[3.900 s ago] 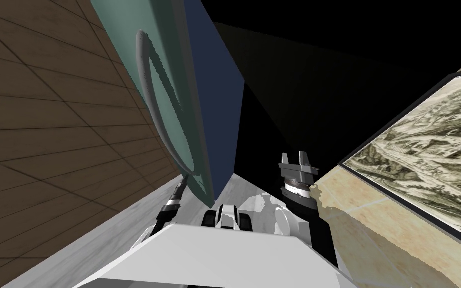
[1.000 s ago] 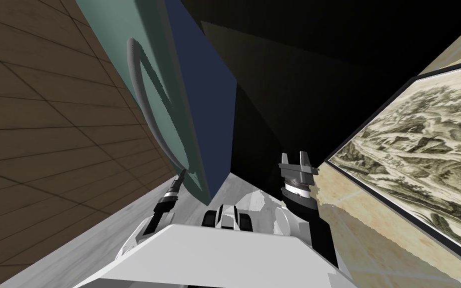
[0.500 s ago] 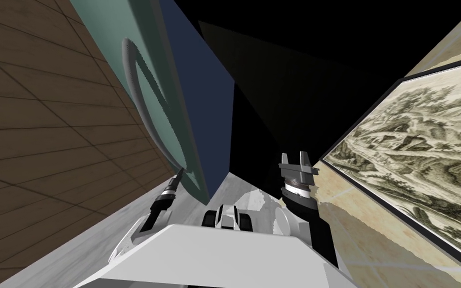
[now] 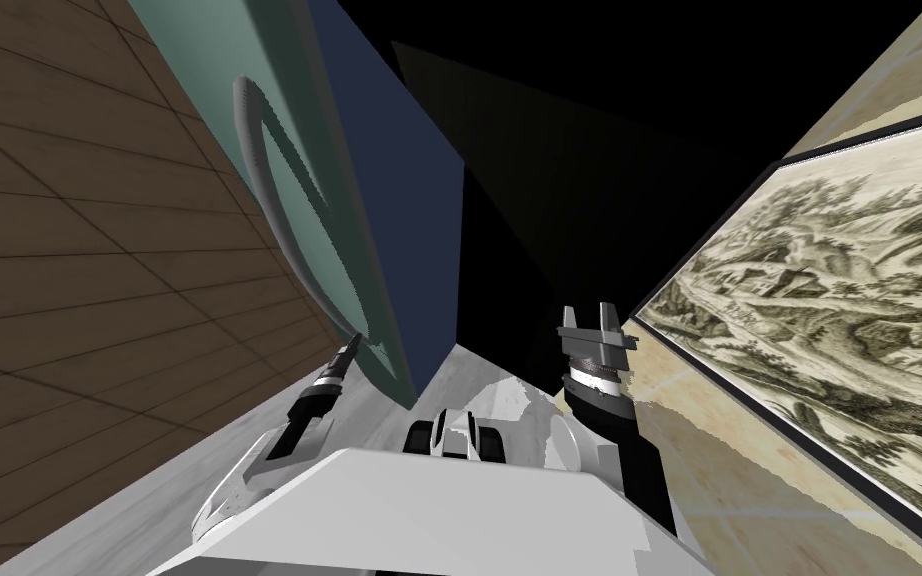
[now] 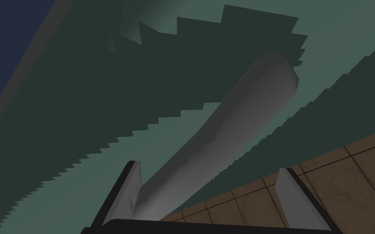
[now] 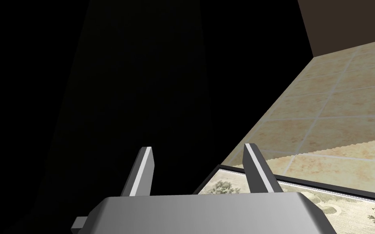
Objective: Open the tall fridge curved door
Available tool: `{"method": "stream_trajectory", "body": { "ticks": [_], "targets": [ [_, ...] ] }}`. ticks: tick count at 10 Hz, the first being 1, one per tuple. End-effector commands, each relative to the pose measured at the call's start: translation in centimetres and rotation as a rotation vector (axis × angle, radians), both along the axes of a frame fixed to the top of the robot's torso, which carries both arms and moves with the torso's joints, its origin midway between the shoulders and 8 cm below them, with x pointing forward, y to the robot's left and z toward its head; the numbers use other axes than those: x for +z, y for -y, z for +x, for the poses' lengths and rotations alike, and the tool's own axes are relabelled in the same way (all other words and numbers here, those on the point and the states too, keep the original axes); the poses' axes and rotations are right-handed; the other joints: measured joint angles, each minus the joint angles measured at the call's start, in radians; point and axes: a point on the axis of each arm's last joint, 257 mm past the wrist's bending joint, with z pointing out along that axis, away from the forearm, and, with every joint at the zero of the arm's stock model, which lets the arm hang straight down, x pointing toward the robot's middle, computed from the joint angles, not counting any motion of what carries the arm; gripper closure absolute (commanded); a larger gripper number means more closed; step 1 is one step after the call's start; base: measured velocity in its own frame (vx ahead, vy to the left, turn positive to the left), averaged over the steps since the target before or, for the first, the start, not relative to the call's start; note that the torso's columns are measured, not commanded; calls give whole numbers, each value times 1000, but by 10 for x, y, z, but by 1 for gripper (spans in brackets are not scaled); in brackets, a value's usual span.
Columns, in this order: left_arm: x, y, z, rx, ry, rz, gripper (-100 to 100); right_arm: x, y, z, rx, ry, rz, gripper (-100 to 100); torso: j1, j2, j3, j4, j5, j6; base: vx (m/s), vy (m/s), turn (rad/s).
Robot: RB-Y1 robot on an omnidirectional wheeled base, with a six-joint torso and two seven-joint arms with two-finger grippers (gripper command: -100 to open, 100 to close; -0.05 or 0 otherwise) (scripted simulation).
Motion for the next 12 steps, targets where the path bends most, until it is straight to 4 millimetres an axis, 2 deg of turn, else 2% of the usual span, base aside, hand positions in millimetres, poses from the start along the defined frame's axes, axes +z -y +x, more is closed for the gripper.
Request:
{"method": "stream_trajectory", "body": {
  "ticks": [1, 12],
  "targets": [
    [9, -13, 2, 17, -23, 29, -100, 0, 0, 0, 0, 0, 0, 0, 1, 0, 0, 0, 0, 0, -11, -38, -21],
    [55, -68, -1, 110, -114, 144, -100, 0, 0, 0, 0, 0, 0, 0, 1, 0, 0, 0, 0, 0, -13, -41, -25]
  ]
}}
